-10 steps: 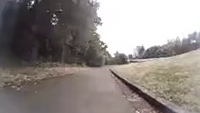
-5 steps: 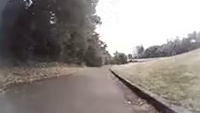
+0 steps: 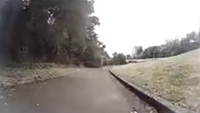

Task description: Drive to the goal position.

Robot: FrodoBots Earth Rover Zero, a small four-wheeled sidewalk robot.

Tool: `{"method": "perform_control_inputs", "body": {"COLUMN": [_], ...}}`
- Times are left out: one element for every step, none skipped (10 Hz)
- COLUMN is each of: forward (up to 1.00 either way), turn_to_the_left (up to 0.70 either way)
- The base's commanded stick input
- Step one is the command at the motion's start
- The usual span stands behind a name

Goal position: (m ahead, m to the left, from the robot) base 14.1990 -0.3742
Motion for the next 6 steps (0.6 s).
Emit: {"method": "perform_control_inputs", "body": {"forward": [0.70,0.70,0.70,0.70,0.70,0.70], "turn_to_the_left": [0.00,0.00,0.00,0.00,0.00,0.00]}}
